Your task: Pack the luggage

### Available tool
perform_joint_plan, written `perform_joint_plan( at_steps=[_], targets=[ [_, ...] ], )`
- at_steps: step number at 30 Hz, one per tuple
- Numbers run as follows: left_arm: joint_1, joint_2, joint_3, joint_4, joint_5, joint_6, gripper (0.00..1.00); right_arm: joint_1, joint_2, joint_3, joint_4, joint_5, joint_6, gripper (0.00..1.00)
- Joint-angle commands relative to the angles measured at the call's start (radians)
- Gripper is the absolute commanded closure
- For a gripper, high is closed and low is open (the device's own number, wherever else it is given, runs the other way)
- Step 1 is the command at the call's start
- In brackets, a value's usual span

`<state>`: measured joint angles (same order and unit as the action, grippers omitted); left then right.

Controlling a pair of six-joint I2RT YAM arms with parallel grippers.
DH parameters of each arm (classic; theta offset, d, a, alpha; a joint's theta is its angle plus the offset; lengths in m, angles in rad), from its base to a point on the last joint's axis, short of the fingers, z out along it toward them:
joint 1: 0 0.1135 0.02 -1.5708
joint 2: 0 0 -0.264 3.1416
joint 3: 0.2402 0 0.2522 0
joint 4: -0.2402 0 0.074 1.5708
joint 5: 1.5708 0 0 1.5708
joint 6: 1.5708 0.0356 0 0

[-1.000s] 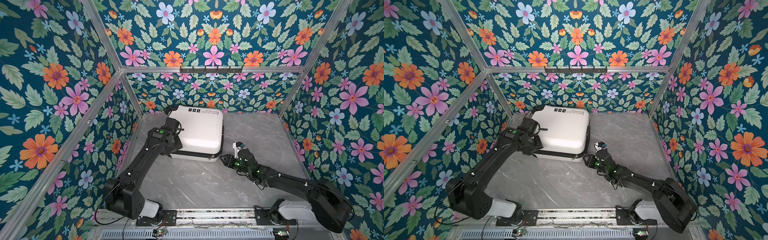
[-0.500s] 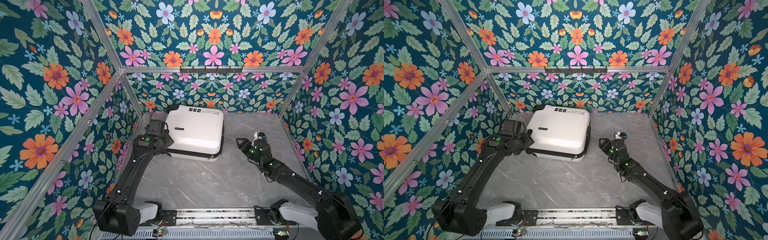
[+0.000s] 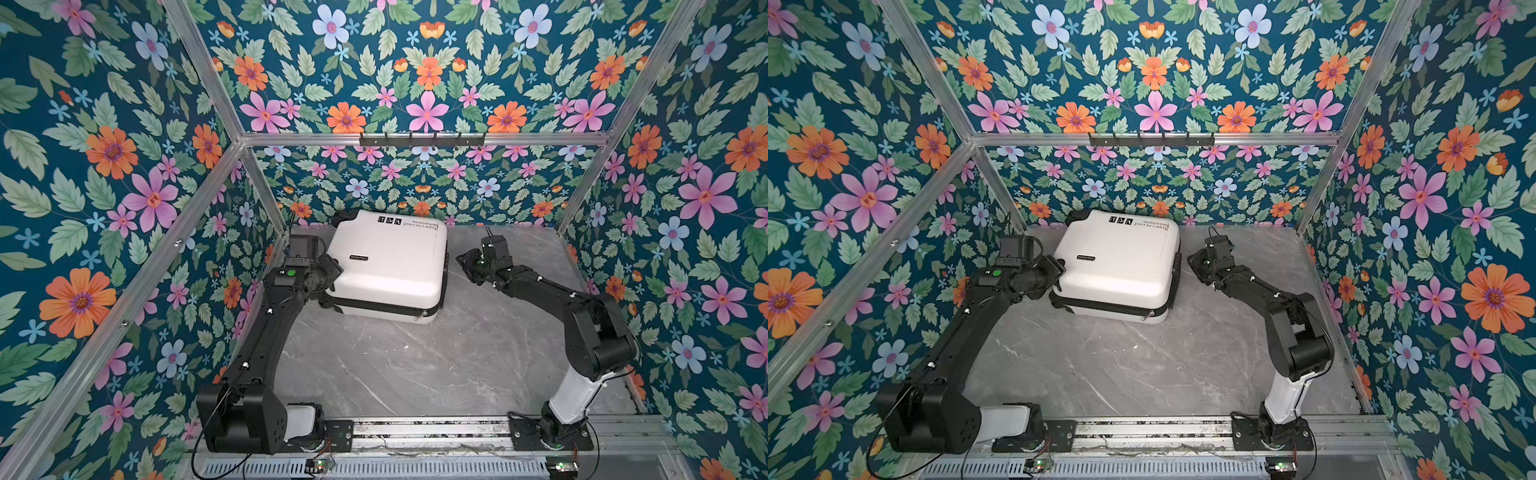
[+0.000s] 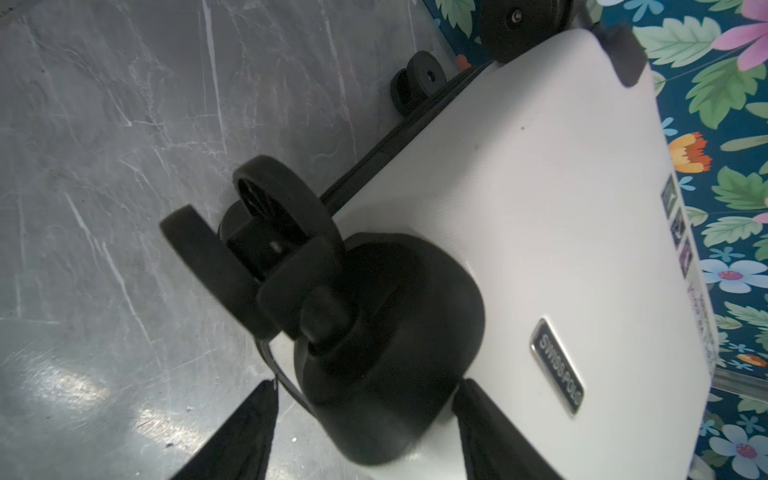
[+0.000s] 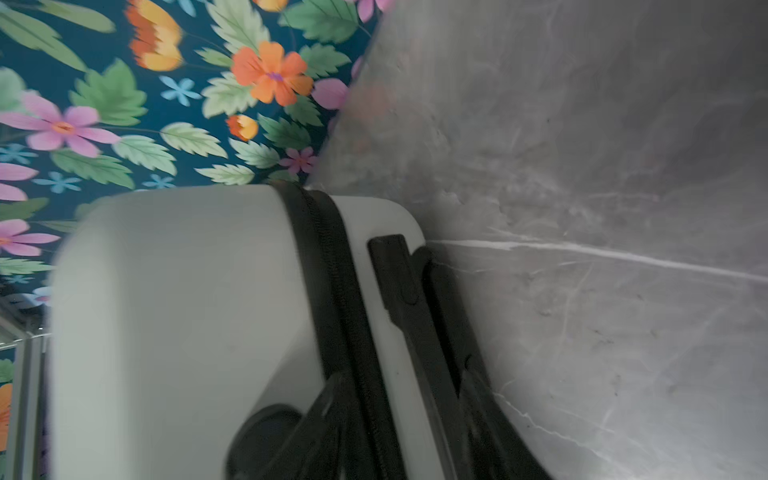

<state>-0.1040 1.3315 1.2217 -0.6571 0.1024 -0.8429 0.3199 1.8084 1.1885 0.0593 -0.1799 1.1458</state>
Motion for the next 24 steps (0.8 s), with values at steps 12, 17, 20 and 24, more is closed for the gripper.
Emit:
perform_joint_plan(
  at_steps=[12, 17, 20, 24],
  targets=[
    [0.037, 0.142, 0.065, 0.034, 0.025, 0.031, 0.3, 0.065, 0.124, -0.049, 0.18, -0.104, 0.092, 0.56],
    [0.046, 0.206, 0.107, 0.046, 0.036, 0.046, 0.3, 0.082, 0.168, -0.057, 0.222, -0.101, 0.13, 0.74],
    [0.047, 0.255, 0.141, 0.058, 0.037, 0.056, 0.3, 0.105, 0.142, -0.101, 0.272, -0.086, 0.158, 0.85],
    [0.048, 0.33, 0.194, 0.072, 0.052, 0.065, 0.31, 0.166, 0.074, -0.195, 0.331, -0.036, 0.192, 0.93]
  ],
)
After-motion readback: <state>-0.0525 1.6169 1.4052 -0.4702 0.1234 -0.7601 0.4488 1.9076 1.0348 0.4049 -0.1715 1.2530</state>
